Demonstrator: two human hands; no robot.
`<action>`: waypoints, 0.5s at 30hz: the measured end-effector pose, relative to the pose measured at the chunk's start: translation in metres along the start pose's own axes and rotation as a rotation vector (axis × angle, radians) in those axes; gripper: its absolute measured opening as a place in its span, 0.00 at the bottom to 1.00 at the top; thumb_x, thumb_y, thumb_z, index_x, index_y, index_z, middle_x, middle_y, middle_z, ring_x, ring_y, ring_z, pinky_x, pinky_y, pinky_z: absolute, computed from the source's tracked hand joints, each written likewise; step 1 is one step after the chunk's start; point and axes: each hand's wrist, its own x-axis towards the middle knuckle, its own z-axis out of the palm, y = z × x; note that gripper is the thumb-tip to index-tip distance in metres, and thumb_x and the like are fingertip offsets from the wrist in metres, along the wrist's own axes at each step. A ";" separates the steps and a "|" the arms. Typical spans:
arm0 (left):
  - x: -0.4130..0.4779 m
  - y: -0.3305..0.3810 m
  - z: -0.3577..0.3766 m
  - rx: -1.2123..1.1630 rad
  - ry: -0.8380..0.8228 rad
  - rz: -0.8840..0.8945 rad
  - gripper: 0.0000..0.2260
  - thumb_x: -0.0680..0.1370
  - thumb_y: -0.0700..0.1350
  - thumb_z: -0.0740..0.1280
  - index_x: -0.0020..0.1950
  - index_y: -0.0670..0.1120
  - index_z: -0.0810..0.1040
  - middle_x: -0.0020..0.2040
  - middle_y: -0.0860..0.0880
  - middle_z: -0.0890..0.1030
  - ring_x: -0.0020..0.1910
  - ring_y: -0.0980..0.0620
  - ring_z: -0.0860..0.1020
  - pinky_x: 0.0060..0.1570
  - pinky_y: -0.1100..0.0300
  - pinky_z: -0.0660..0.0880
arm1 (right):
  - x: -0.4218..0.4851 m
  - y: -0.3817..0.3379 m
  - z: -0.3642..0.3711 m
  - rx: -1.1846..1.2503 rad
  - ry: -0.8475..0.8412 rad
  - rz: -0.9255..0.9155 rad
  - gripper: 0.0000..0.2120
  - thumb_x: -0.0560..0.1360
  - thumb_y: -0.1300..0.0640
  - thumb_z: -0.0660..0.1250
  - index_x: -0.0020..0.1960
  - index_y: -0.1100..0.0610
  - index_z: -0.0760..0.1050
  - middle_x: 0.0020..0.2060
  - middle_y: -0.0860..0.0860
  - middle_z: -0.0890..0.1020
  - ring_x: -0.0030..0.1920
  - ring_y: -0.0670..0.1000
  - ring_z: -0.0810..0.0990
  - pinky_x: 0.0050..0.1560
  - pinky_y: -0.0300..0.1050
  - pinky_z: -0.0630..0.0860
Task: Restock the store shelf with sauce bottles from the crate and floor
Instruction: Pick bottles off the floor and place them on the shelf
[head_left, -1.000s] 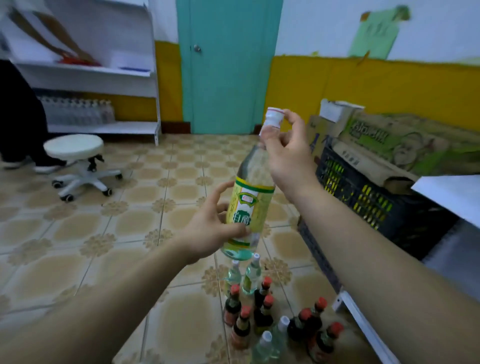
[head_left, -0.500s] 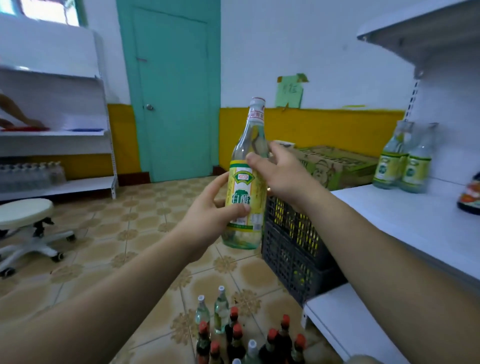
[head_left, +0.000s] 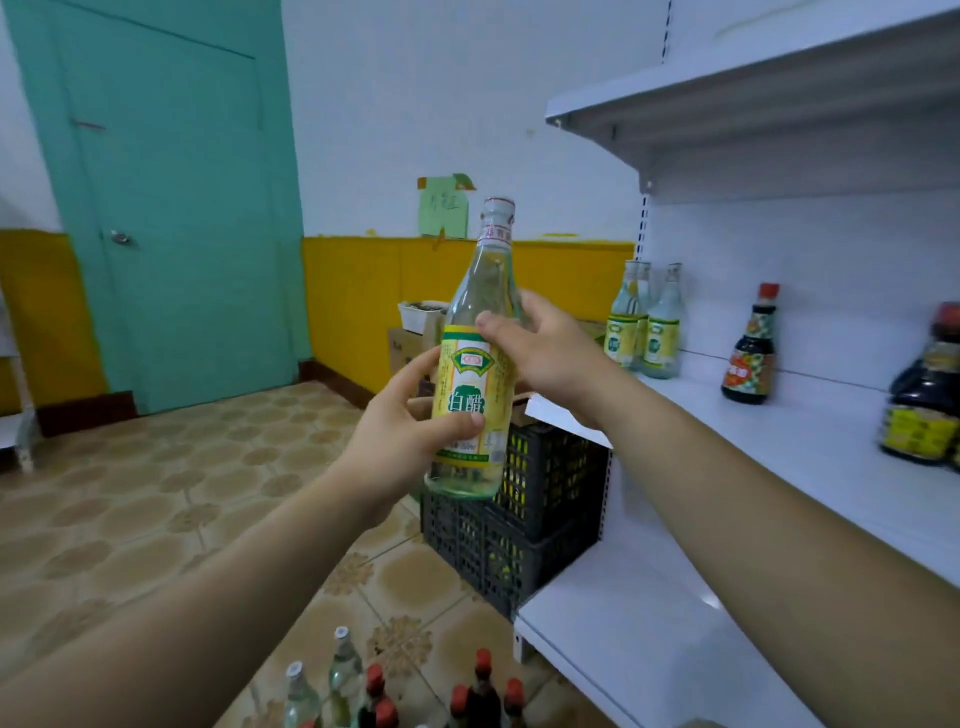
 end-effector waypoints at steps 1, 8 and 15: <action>0.005 -0.002 0.005 0.000 -0.020 0.003 0.31 0.71 0.32 0.71 0.67 0.57 0.67 0.46 0.44 0.85 0.46 0.44 0.84 0.46 0.48 0.80 | -0.002 0.001 -0.007 -0.016 0.016 0.012 0.05 0.77 0.45 0.65 0.52 0.42 0.73 0.50 0.46 0.83 0.50 0.51 0.83 0.54 0.57 0.79; 0.043 -0.022 0.050 -0.009 -0.161 0.012 0.34 0.71 0.32 0.72 0.71 0.55 0.66 0.47 0.44 0.85 0.48 0.43 0.83 0.56 0.42 0.77 | -0.009 0.021 -0.056 -0.126 0.138 0.137 0.12 0.78 0.45 0.64 0.60 0.44 0.72 0.53 0.45 0.82 0.52 0.50 0.82 0.55 0.57 0.80; 0.093 -0.048 0.103 -0.011 -0.324 0.033 0.30 0.71 0.30 0.70 0.60 0.62 0.69 0.45 0.47 0.85 0.44 0.49 0.84 0.43 0.58 0.81 | -0.004 0.050 -0.108 -0.229 0.259 0.235 0.13 0.75 0.43 0.68 0.55 0.43 0.69 0.54 0.46 0.80 0.54 0.51 0.81 0.55 0.58 0.79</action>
